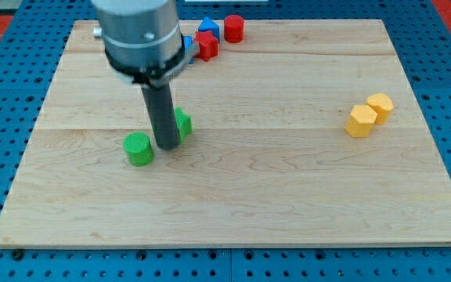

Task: Push the green circle towards the group of blocks

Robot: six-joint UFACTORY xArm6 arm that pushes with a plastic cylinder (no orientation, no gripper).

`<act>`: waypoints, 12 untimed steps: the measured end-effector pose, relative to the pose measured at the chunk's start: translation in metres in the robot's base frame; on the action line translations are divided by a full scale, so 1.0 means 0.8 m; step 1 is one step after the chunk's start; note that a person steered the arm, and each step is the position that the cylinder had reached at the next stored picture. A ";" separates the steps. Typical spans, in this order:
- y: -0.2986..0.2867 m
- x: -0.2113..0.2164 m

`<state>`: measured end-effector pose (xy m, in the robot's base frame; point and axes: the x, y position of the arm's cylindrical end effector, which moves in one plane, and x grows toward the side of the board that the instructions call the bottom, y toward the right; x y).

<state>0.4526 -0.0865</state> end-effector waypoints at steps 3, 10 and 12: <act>0.052 -0.157; -0.034 -0.037; -0.112 0.046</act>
<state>0.4895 -0.1761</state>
